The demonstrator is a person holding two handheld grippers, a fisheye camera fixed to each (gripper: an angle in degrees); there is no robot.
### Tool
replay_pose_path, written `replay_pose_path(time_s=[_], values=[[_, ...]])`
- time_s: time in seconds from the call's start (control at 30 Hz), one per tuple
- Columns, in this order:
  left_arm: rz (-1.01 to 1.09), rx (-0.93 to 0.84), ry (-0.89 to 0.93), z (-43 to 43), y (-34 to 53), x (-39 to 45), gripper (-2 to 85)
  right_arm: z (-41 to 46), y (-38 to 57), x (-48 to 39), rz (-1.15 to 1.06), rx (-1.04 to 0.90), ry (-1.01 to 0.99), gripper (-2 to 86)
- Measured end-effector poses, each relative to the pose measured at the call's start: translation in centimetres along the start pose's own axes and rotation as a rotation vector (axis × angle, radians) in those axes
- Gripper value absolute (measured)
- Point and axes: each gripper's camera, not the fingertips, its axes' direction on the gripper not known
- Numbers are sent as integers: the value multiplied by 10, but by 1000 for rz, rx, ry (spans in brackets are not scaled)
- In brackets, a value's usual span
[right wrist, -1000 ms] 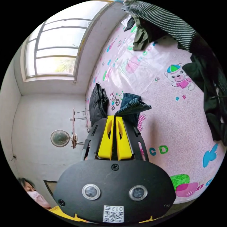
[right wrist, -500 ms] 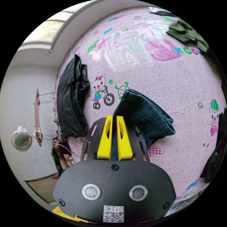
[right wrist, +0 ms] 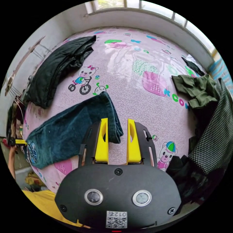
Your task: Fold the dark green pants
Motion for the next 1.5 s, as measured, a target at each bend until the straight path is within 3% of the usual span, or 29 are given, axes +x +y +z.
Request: replay_pose_path(time_s=[0.2, 0.4, 0.57, 0.7, 0.83, 0.9, 1.1, 1.3, 1.5], values=[[6, -55, -30, -1, -21, 1, 9, 37, -35, 7, 57, -119, -151, 95], [24, -82, -58, -4, -32, 5, 8, 39, -29, -31, -141, -258, -29, 37], [103, -116, -76, -6, -32, 20, 5, 32, 61, -26, -155, -433, -125, 21], [195, -145, -26, 1, -26, 43, 4, 25, 160, -5, -118, -517, -75, 18], [338, -227, -5, 17, -16, 78, 4, 4, 263, 32, 12, -601, -155, 17], [460, -279, -40, 24, -11, 104, 4, -3, 295, 42, 64, -595, -166, 18], [549, -270, -145, -19, -14, 137, 4, -5, 335, 34, 126, -578, -109, 25], [463, -231, -159, -14, -16, 136, 4, -35, 342, 26, 66, -571, -40, 49], [404, -182, -224, 3, -4, 149, 4, -76, 333, 3, -128, -348, 32, 63]])
